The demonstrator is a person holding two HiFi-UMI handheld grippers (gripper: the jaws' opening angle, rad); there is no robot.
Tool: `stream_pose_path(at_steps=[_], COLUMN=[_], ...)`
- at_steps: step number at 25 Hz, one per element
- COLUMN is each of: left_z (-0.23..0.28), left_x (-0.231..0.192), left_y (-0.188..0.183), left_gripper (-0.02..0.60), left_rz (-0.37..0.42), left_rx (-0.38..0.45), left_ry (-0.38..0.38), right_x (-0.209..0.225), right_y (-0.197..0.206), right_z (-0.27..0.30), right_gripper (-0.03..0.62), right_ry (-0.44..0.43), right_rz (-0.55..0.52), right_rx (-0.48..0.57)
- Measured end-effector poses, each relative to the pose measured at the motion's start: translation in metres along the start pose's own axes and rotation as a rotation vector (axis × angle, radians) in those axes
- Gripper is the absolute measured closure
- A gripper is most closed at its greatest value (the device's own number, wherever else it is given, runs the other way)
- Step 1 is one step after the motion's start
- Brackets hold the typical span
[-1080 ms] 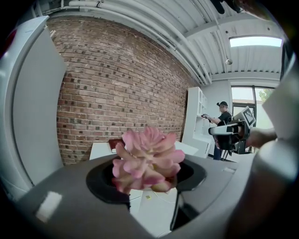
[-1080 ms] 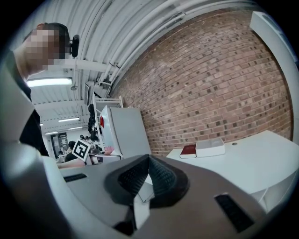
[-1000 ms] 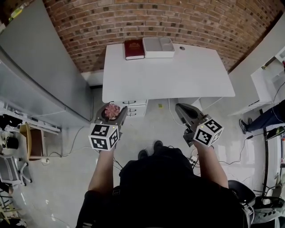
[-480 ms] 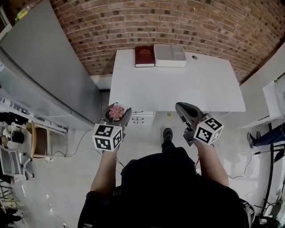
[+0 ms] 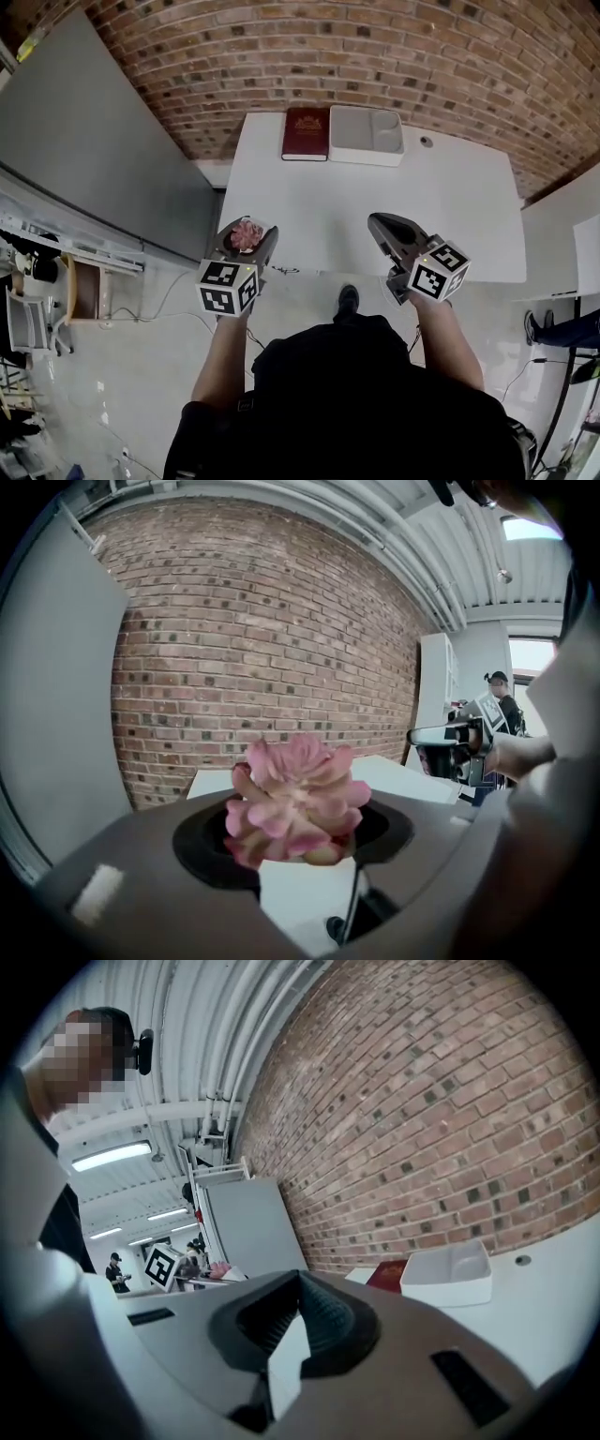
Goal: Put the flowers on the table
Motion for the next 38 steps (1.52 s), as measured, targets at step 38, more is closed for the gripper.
stream_pose_path(at_steps=[38], left_z=[0.224], left_x=[-0.060], left_y=[0.054], left_gripper=[0.322], left_rz=[-0.038], left_rx=[-0.231], left_ry=[-0.008], right_x=[0.181], right_y=[0.008], right_z=[0.117], right_gripper=[0.585], right_ry=[-0.026], right_rz=[0.090], right_rx=[-0.169])
Point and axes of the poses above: the fingertips, and each gripper's own axes: z forward along the fingers, x to its right, y out of its underside, the point moved 7 cm from there along -z, backward along the fingers, and after that the axes turned 14 degrees about x, right-handed, at the moved point
